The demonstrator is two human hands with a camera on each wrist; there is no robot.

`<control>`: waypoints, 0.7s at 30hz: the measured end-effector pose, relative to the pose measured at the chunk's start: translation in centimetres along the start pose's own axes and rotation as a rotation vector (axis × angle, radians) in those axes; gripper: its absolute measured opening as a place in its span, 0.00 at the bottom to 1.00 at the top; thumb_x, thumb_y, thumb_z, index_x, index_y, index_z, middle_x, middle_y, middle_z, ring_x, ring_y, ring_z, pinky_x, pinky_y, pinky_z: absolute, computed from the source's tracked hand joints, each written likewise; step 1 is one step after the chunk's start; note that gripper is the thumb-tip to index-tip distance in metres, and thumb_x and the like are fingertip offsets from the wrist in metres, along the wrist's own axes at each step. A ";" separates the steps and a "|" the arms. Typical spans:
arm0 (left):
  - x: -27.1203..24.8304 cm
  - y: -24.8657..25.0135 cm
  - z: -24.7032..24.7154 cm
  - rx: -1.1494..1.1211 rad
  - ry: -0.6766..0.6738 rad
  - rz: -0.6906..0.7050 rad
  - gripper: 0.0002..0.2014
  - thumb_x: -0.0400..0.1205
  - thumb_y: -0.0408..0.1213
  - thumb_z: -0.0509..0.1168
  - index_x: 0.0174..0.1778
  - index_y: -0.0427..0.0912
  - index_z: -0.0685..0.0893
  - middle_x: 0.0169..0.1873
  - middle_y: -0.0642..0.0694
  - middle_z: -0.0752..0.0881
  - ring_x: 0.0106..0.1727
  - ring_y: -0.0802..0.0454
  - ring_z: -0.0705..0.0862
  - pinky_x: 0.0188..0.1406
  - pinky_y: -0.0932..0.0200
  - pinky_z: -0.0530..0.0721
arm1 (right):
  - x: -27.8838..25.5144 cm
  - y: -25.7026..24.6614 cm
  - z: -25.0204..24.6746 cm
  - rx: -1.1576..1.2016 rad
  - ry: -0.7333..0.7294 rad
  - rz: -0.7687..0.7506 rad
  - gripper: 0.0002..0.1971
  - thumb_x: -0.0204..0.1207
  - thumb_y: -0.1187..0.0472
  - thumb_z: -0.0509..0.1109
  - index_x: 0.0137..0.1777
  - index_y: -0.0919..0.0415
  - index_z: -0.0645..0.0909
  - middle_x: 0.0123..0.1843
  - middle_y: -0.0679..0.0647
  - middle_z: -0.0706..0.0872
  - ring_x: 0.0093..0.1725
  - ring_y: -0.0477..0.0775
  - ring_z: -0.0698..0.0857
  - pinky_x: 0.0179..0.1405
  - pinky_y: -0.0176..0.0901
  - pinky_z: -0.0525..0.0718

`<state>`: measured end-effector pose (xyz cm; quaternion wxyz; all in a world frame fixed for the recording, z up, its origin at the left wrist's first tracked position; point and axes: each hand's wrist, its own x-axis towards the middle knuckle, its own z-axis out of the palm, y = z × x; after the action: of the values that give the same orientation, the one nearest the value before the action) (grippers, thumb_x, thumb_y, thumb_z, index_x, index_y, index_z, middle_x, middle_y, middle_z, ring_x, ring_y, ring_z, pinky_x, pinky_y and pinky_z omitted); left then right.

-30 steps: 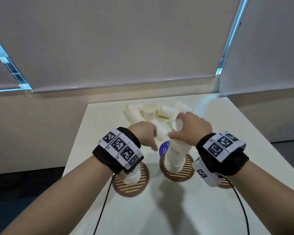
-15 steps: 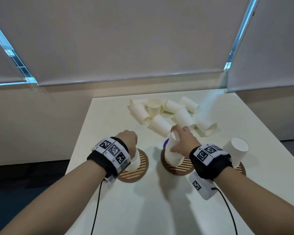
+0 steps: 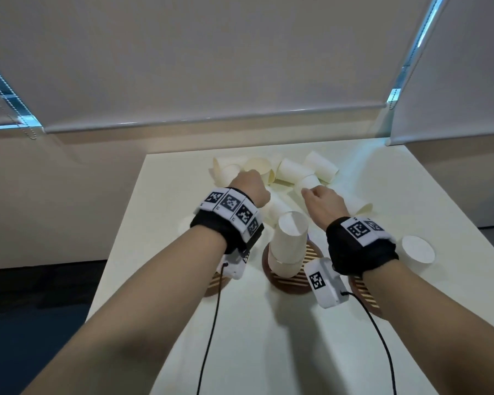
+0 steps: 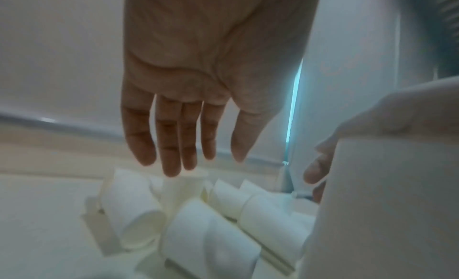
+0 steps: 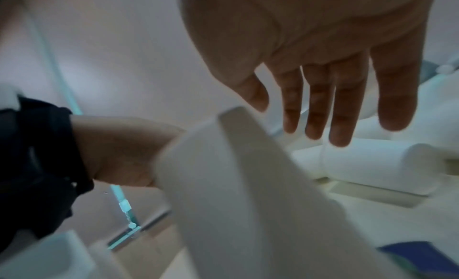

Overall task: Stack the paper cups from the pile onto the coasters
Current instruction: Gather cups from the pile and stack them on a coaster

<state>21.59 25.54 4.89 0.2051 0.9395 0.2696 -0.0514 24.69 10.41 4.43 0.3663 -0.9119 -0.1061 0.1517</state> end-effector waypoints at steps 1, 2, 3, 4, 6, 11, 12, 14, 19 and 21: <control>0.4 0.2 0.8 -0.013 -0.017 -0.025 0.17 0.81 0.38 0.62 0.65 0.35 0.78 0.61 0.40 0.84 0.58 0.42 0.83 0.49 0.55 0.78 | 0.5 0.4 -0.1 -0.019 -0.027 0.027 0.16 0.81 0.55 0.56 0.58 0.63 0.80 0.61 0.63 0.84 0.56 0.62 0.81 0.55 0.47 0.76; 0.9 0.4 1.6 -0.035 -0.037 -0.039 0.20 0.82 0.39 0.62 0.69 0.35 0.73 0.65 0.39 0.81 0.63 0.41 0.81 0.53 0.53 0.78 | 1.0 0.9 -0.1 -0.043 -0.062 0.047 0.16 0.81 0.59 0.57 0.60 0.64 0.81 0.61 0.63 0.85 0.59 0.64 0.81 0.58 0.48 0.78; 1.2 0.6 2.3 -0.053 -0.056 -0.052 0.25 0.83 0.41 0.63 0.73 0.35 0.69 0.68 0.38 0.78 0.67 0.40 0.79 0.58 0.53 0.78 | 1.4 1.3 0.0 -0.069 -0.097 0.059 0.16 0.81 0.61 0.57 0.61 0.64 0.82 0.61 0.63 0.85 0.61 0.64 0.82 0.60 0.48 0.78; 1.6 0.5 3.0 -0.077 -0.066 -0.065 0.29 0.82 0.43 0.63 0.76 0.35 0.65 0.71 0.38 0.75 0.69 0.40 0.78 0.61 0.52 0.76 | 1.7 1.8 0.0 -0.096 -0.132 0.065 0.16 0.81 0.61 0.58 0.63 0.62 0.82 0.62 0.62 0.85 0.62 0.64 0.81 0.61 0.47 0.78; 2.6 0.2 4.1 -0.128 -0.057 -0.104 0.34 0.82 0.47 0.64 0.79 0.34 0.60 0.73 0.36 0.72 0.73 0.40 0.75 0.66 0.51 0.74 | 2.3 2.5 0.2 -0.136 -0.190 0.056 0.16 0.80 0.61 0.59 0.66 0.58 0.80 0.66 0.59 0.83 0.66 0.61 0.80 0.65 0.47 0.76; 3.9 -0.3 5.1 -0.247 -0.050 -0.184 0.31 0.83 0.48 0.62 0.77 0.34 0.63 0.67 0.35 0.79 0.66 0.37 0.82 0.60 0.50 0.79 | 3.6 2.6 0.6 -0.158 -0.230 -0.003 0.22 0.78 0.62 0.66 0.72 0.56 0.75 0.74 0.57 0.76 0.72 0.58 0.76 0.69 0.43 0.72; 4.2 -0.2 5.4 -0.259 -0.067 -0.198 0.26 0.83 0.46 0.62 0.73 0.36 0.68 0.61 0.36 0.83 0.61 0.38 0.85 0.56 0.51 0.81 | 3.8 2.5 0.7 -0.165 -0.235 -0.018 0.24 0.77 0.62 0.68 0.74 0.57 0.73 0.75 0.57 0.76 0.72 0.58 0.76 0.68 0.43 0.72; 4.4 -0.1 5.7 -0.247 -0.095 -0.192 0.12 0.81 0.42 0.61 0.56 0.40 0.77 0.44 0.39 0.86 0.51 0.39 0.89 0.47 0.56 0.81 | 4.1 2.3 1.0 -0.193 -0.238 -0.039 0.28 0.76 0.62 0.70 0.76 0.59 0.70 0.76 0.59 0.73 0.72 0.59 0.75 0.68 0.44 0.72; 4.7 1.3 4.8 -0.368 -0.124 -0.056 0.18 0.84 0.38 0.59 0.26 0.40 0.72 0.23 0.45 0.75 0.26 0.50 0.72 0.27 0.60 0.69 | 5.0 2.8 1.6 -0.283 -0.242 -0.046 0.39 0.69 0.57 0.77 0.78 0.60 0.63 0.75 0.62 0.70 0.74 0.64 0.71 0.72 0.51 0.72; 4.8 2.1 4.2 -0.449 -0.082 0.026 0.18 0.85 0.38 0.58 0.28 0.38 0.75 0.26 0.44 0.75 0.29 0.48 0.73 0.29 0.58 0.71 | 5.2 3.1 1.6 -0.250 -0.220 -0.045 0.38 0.68 0.56 0.78 0.76 0.61 0.65 0.71 0.62 0.76 0.71 0.63 0.75 0.67 0.51 0.75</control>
<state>26.87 24.50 0.84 0.4202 0.8709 0.2535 -0.0255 29.22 10.81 0.17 0.2396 -0.9256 -0.1841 0.2280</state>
